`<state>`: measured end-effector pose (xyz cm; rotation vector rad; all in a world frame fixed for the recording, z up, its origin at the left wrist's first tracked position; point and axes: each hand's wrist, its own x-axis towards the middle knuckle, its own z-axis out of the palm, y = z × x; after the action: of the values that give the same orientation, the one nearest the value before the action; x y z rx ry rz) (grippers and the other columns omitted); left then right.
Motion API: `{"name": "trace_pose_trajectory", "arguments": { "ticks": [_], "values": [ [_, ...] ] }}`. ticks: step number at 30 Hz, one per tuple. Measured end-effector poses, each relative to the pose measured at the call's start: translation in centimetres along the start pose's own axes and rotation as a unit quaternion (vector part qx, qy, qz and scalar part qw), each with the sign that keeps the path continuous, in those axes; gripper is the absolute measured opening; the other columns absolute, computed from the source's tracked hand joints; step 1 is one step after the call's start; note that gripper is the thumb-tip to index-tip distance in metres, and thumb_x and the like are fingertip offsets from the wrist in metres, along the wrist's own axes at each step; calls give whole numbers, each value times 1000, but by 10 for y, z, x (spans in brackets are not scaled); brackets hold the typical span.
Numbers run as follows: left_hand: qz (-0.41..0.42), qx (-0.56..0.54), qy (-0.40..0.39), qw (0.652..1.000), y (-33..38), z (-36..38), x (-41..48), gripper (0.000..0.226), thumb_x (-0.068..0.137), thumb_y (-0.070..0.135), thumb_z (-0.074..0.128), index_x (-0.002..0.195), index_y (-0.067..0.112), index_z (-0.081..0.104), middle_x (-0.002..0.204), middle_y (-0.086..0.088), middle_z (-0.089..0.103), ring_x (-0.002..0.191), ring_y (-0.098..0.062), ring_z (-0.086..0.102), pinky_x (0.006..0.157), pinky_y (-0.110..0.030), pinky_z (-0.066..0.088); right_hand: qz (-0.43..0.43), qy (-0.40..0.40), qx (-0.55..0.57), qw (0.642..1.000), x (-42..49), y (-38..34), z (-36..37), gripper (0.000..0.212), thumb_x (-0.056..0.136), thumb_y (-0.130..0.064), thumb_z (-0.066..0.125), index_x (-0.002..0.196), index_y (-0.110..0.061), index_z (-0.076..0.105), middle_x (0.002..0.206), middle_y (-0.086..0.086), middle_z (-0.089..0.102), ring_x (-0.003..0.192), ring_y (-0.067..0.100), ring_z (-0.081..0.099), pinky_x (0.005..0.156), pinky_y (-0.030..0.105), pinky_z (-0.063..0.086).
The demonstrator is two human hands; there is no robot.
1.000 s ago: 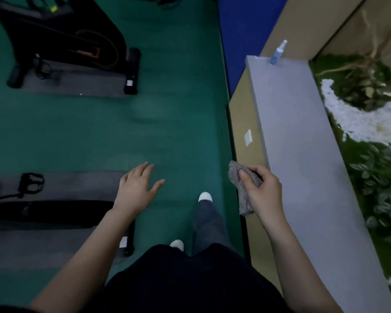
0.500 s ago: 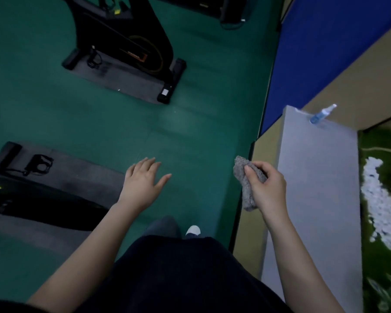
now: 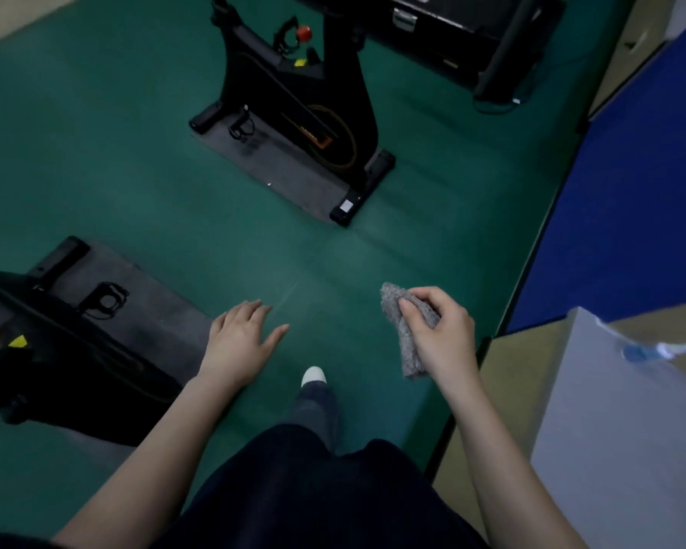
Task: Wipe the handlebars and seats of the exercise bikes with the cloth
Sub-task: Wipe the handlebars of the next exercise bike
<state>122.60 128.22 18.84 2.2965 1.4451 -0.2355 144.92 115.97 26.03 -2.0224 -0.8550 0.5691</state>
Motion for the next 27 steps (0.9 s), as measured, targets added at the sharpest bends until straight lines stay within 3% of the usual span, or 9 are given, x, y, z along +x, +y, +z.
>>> {"name": "trace_pose_trajectory", "arguments": {
  "ticks": [6, 16, 22, 27],
  "values": [
    [-15, -3, 30, 999, -5, -43, 76, 59, 97, 54, 37, 143, 18, 39, 152, -1, 34, 141, -17, 26, 114, -36, 16, -23, -21, -3, 1000, 86, -33, 29, 2, 85, -12, 68, 87, -13, 68, 86, -3, 67, 84, 13, 60, 73, 15, 39],
    [-154, -60, 44, 985, -34, -69, 126, 62, 96, 55, 36, 147, 19, 33, 153, -1, 33, 141, -18, 28, 114, -37, 18, -76, -150, -16, 986, 205, -82, 89, 8, 84, -14, 69, 84, -21, 65, 85, -7, 67, 84, 12, 61, 74, 18, 41],
    [-278, -90, 71, 954, -40, -81, 161, 63, 96, 56, 36, 147, 19, 33, 153, 0, 33, 141, -17, 28, 115, -37, 20, -138, -254, -21, 957, 297, -110, 127, 3, 85, -14, 68, 87, -16, 68, 86, -6, 68, 84, 10, 61, 73, 13, 40],
    [-348, -115, 101, 925, -25, -100, 196, 63, 96, 55, 37, 146, 19, 33, 153, 1, 33, 141, -17, 28, 115, -36, 21, -182, -306, -10, 934, 380, -140, 147, 11, 85, -13, 67, 82, -23, 65, 82, -15, 66, 82, -1, 59, 71, 5, 40]
  ]
}}
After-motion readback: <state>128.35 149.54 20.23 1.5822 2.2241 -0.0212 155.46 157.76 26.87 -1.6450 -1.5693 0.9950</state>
